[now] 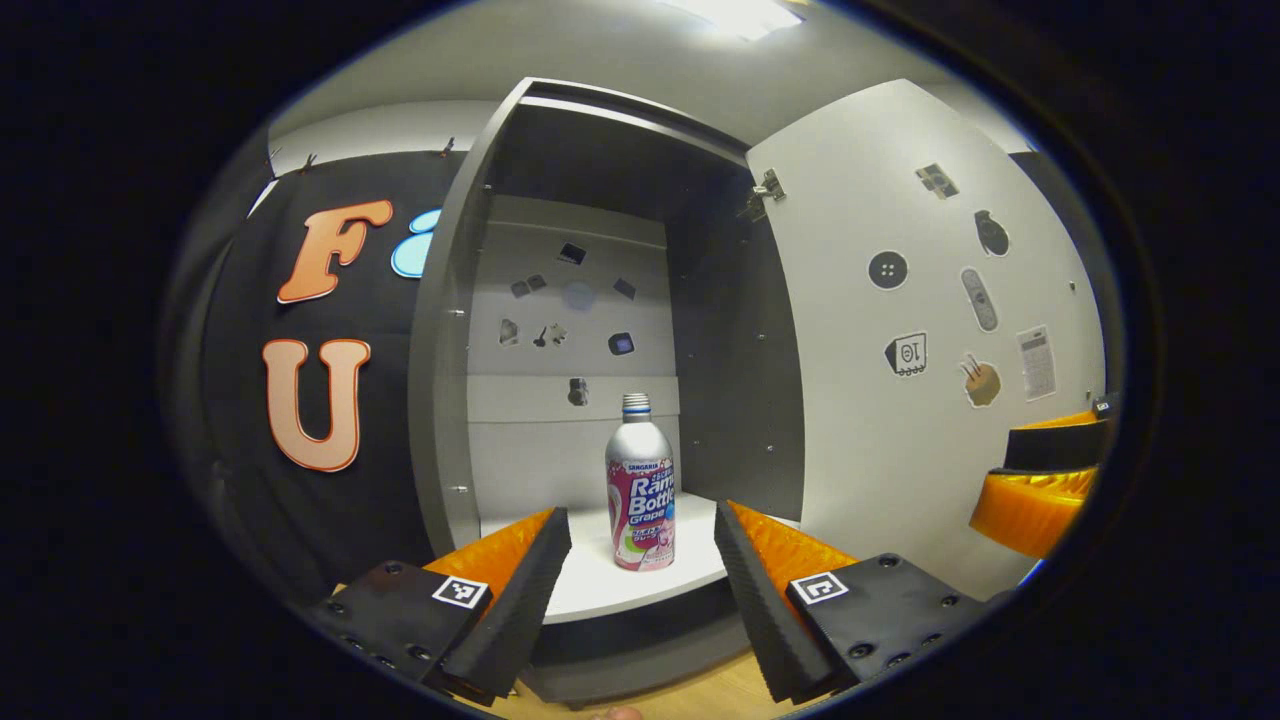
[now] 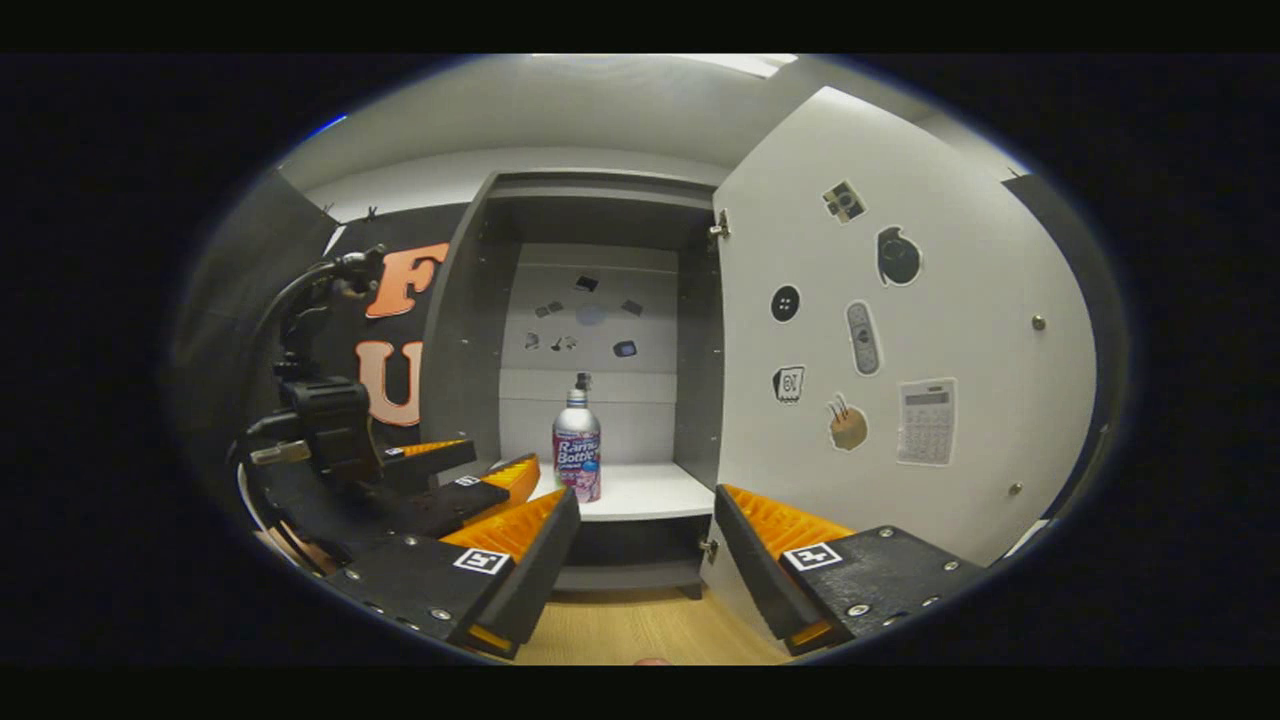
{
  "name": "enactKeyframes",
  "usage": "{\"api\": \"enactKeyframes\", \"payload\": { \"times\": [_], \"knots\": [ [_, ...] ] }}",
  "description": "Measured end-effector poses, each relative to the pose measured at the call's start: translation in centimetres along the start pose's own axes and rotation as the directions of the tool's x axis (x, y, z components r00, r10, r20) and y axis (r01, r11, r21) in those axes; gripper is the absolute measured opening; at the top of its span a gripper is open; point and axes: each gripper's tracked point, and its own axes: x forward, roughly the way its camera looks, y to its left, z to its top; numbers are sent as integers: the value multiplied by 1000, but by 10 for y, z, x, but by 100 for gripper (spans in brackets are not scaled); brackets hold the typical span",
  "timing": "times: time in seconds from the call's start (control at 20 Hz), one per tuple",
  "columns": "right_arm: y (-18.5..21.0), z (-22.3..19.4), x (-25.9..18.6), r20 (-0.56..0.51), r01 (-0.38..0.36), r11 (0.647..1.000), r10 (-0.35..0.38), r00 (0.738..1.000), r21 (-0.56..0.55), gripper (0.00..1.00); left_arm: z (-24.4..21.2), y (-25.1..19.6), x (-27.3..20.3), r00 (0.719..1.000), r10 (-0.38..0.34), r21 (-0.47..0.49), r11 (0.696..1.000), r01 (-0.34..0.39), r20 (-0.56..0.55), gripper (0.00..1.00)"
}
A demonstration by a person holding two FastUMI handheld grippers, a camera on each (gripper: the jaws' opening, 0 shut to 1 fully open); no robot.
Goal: Open the cabinet door with the right hand, grasp the bottle in the cabinet with the left hand and place it on the coaster, then close the cabinet door with the right hand.
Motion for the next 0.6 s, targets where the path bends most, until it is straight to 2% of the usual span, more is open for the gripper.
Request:
{"api": "enactKeyframes", "payload": {
  "times": [0.4,0.6],
  "knots": [
    [-10,-19,34,-36,-66,997,67,997,33,84,-14,-9,67,1000,12,24,1000,-13,23,95],
    [-12,-28,42,-45,-80,995,83,996,55,84,-29,-8,93,1000,29,26,999,-29,-3,95]
  ]
}}
